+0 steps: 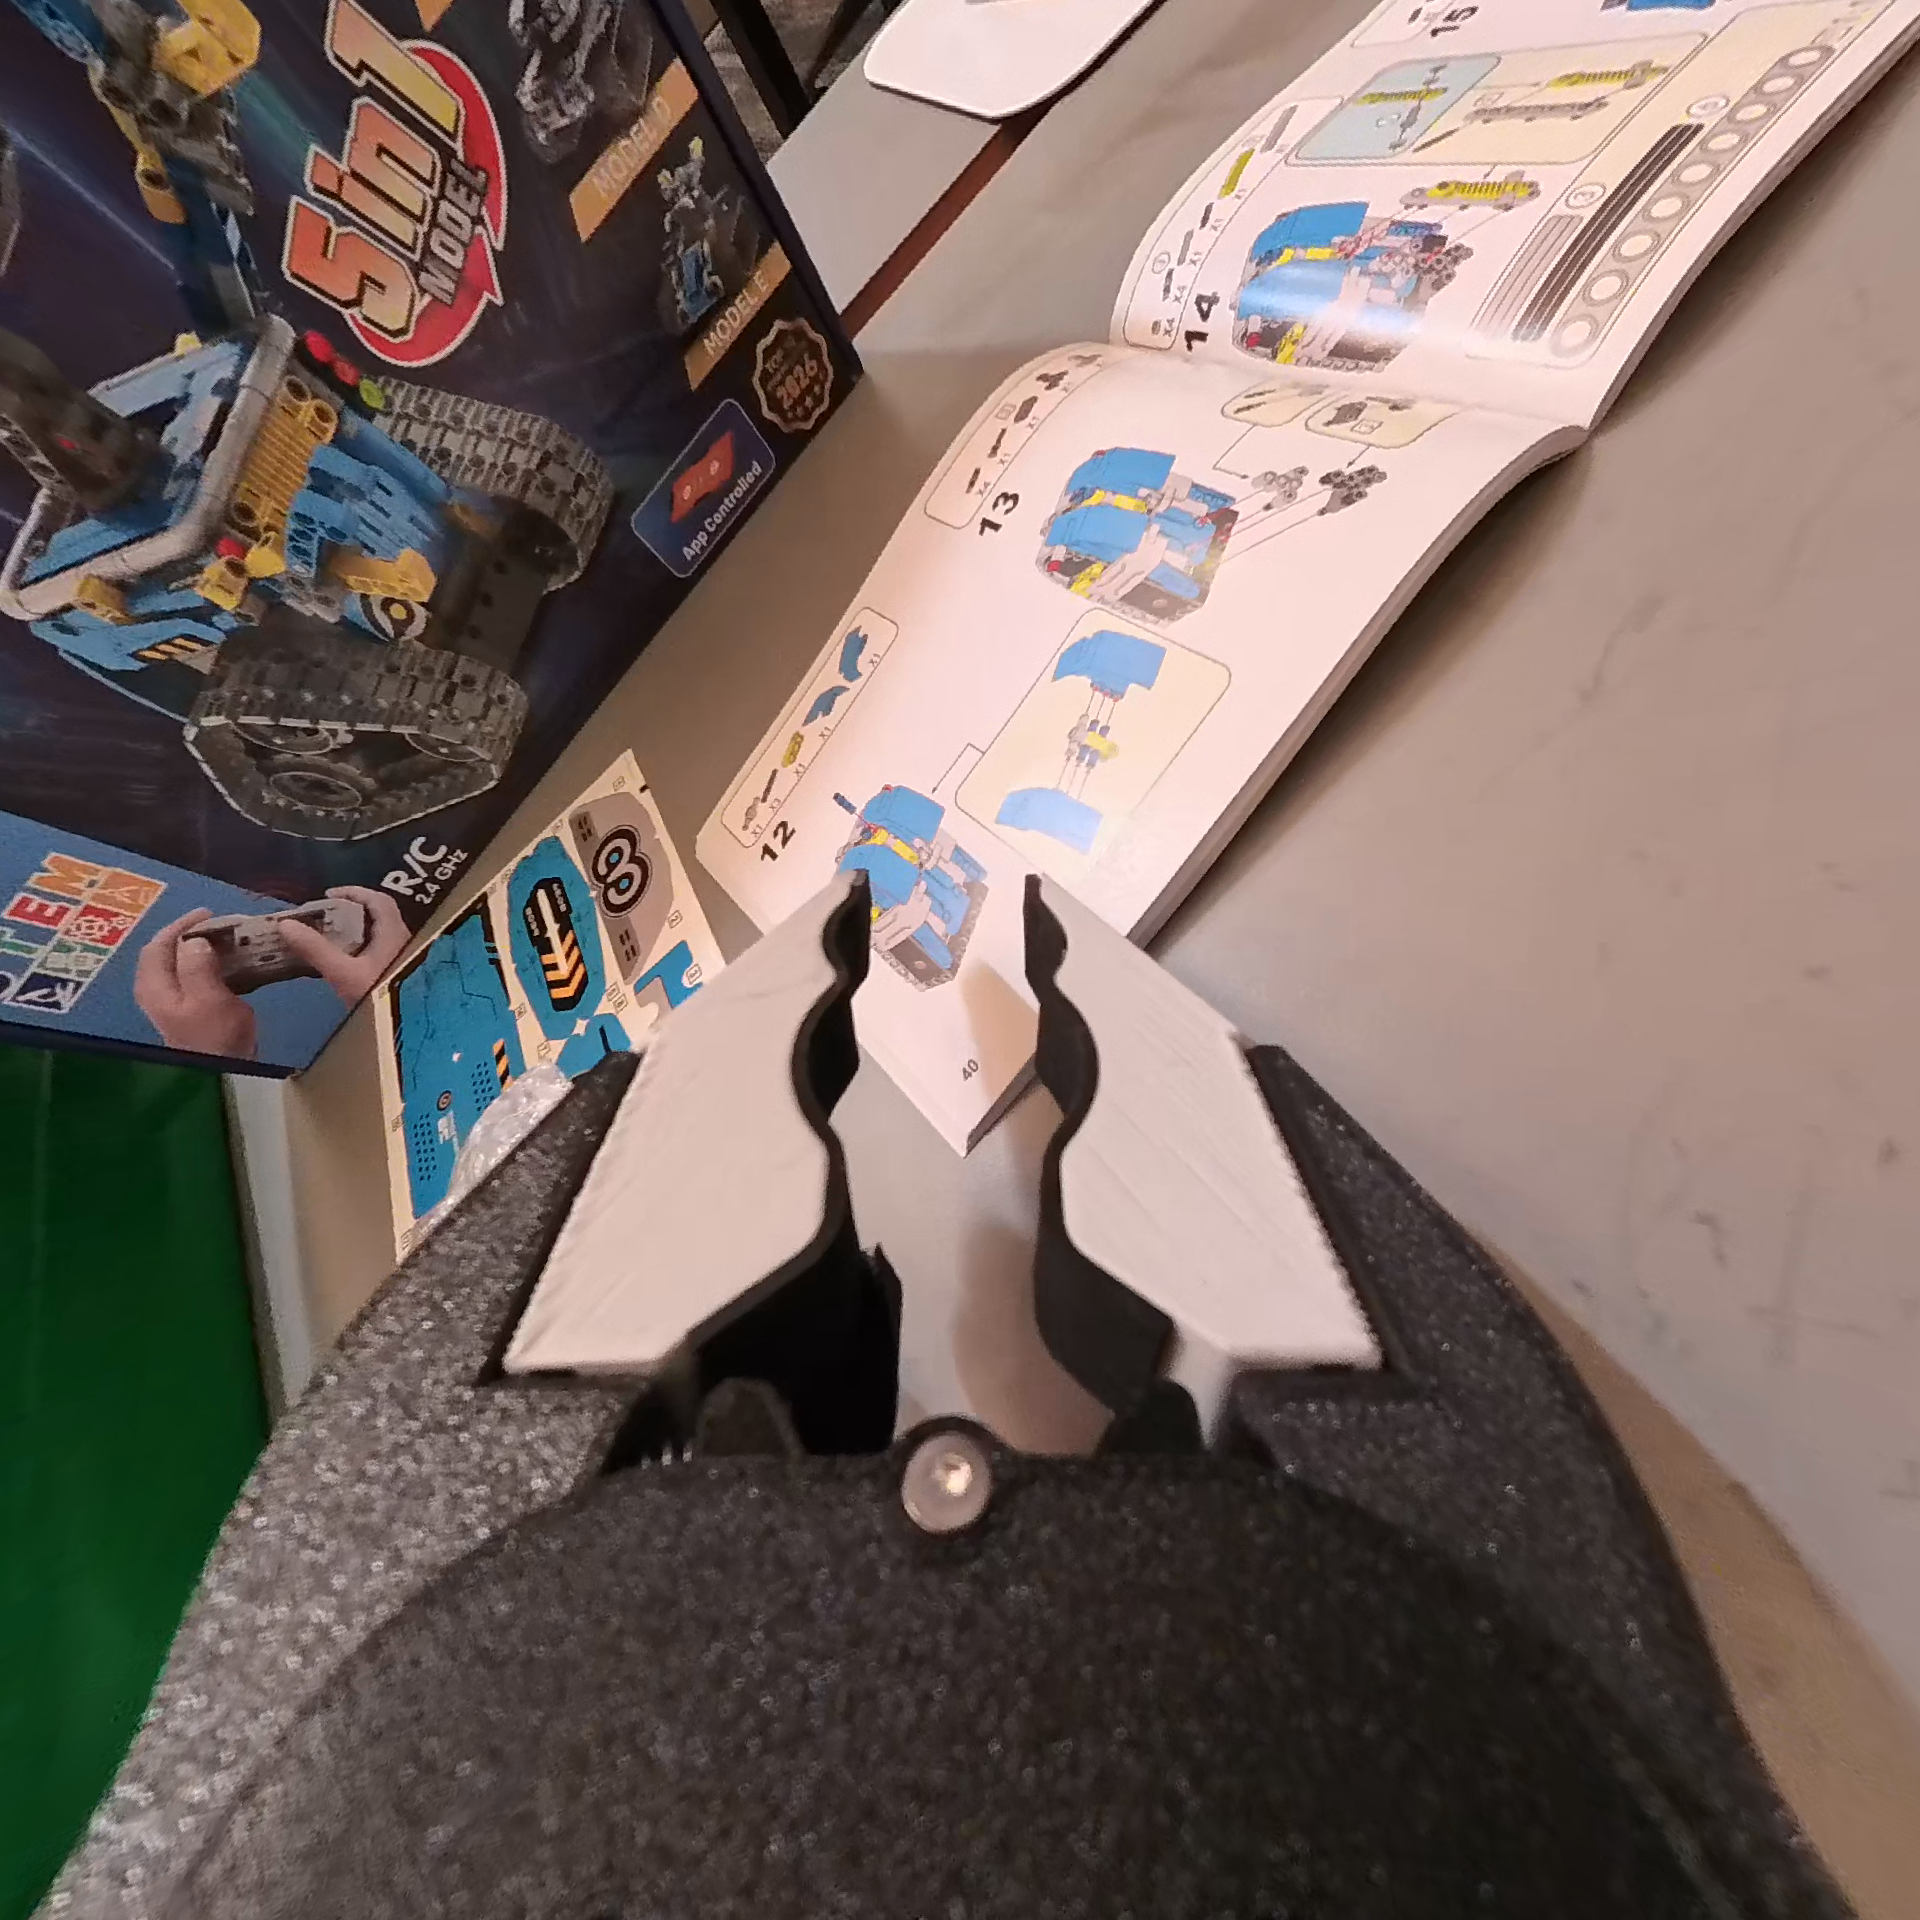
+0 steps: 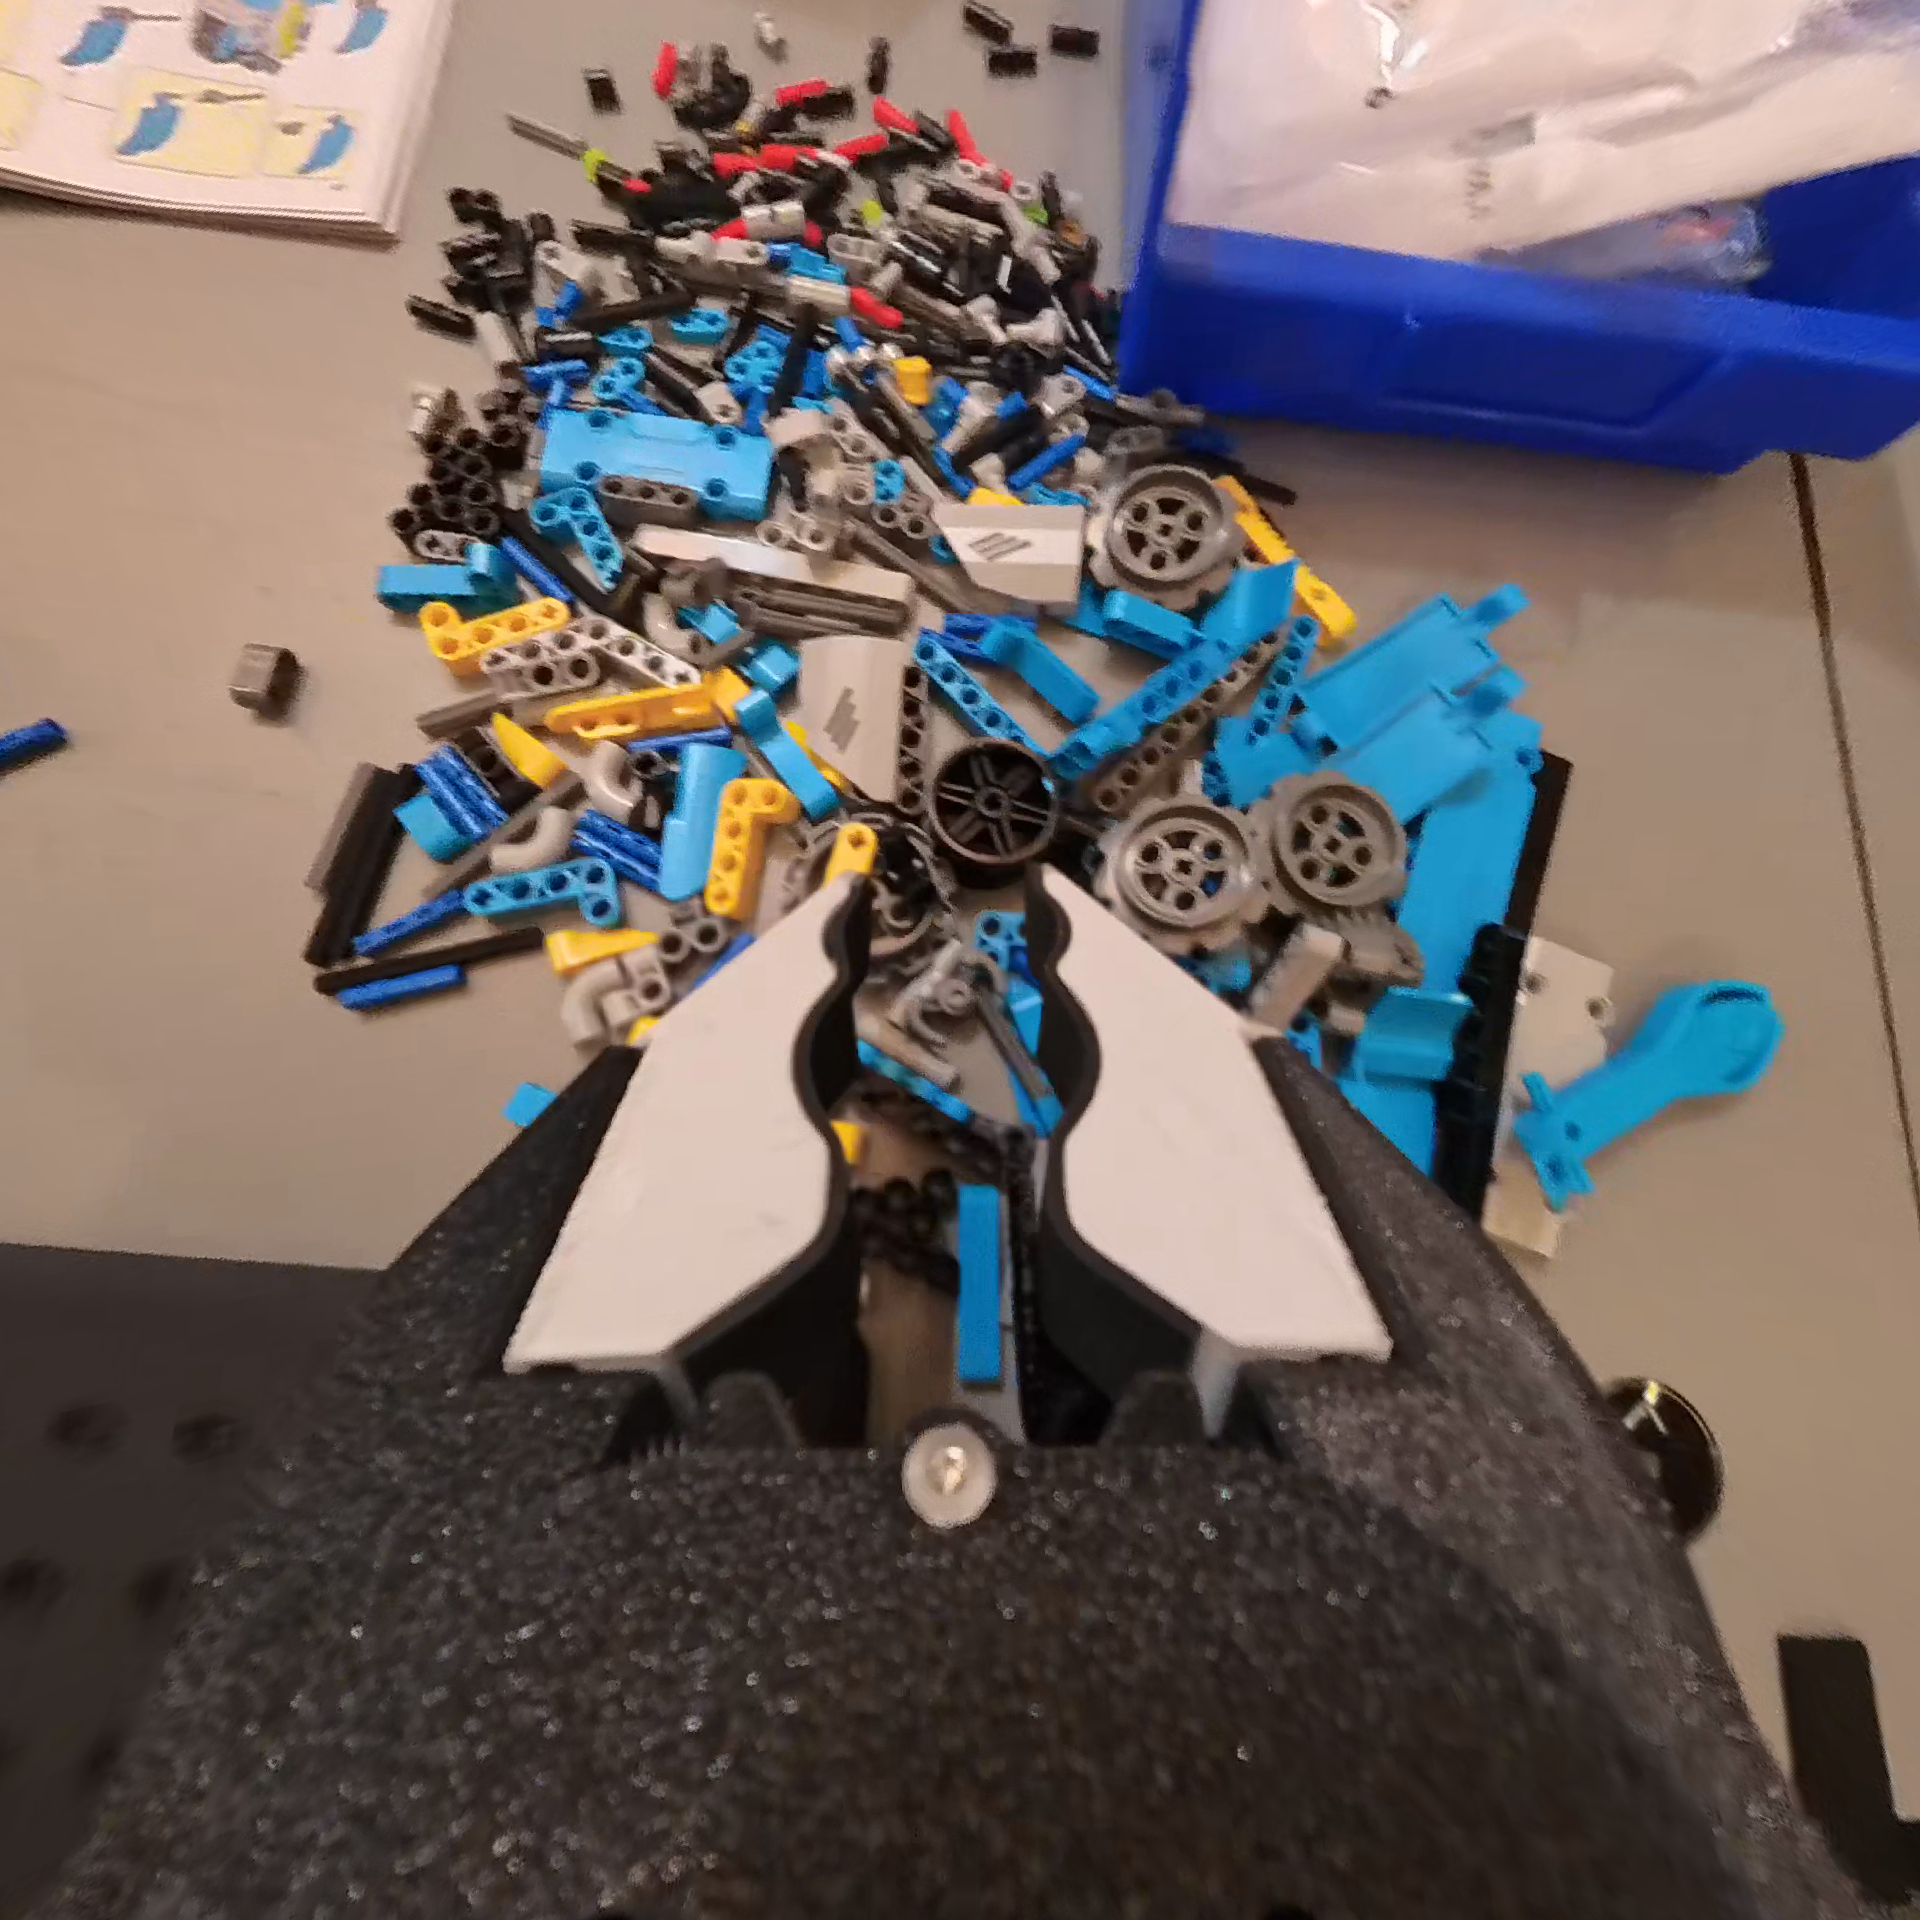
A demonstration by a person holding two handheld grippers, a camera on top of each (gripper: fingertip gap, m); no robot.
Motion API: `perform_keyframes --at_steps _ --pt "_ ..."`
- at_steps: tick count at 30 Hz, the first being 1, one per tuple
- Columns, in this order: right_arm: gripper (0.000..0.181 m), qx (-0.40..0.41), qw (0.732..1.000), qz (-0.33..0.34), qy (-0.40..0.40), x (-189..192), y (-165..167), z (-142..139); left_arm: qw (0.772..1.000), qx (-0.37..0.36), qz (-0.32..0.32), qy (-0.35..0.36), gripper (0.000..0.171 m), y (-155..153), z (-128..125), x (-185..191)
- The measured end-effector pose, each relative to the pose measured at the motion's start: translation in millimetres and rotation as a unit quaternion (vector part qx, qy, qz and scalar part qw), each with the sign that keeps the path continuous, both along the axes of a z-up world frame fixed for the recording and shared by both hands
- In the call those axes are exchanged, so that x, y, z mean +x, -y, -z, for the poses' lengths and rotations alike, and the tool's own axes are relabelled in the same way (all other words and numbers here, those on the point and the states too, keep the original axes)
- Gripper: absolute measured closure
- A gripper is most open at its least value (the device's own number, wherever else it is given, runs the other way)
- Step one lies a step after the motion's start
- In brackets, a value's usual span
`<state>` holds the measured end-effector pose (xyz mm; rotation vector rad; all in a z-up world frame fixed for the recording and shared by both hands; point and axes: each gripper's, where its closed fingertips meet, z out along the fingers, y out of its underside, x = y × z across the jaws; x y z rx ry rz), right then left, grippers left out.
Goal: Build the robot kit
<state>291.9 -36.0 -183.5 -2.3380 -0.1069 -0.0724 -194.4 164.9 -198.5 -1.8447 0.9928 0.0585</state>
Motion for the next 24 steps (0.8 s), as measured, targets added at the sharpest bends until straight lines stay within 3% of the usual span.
perform_keyframes --at_steps 7,13,24 --pt "0.152 -0.028 0.999 0.010 -0.014 20.8 20.9 7.8 1.000 0.005 0.002 -0.008 0.143 0.6 0.7 0.8" --pt "0.151 -0.025 0.998 -0.045 -0.022 -14.7 7.8 14.9 1.000 0.003 0.001 -0.005 0.143 0.3 0.4 0.4" --pt "0.164 -0.018 0.998 -0.041 -0.037 -23.6 -0.9 15.9 1.000 0.006 0.003 -0.007 0.143 0.8 0.1 0.9"
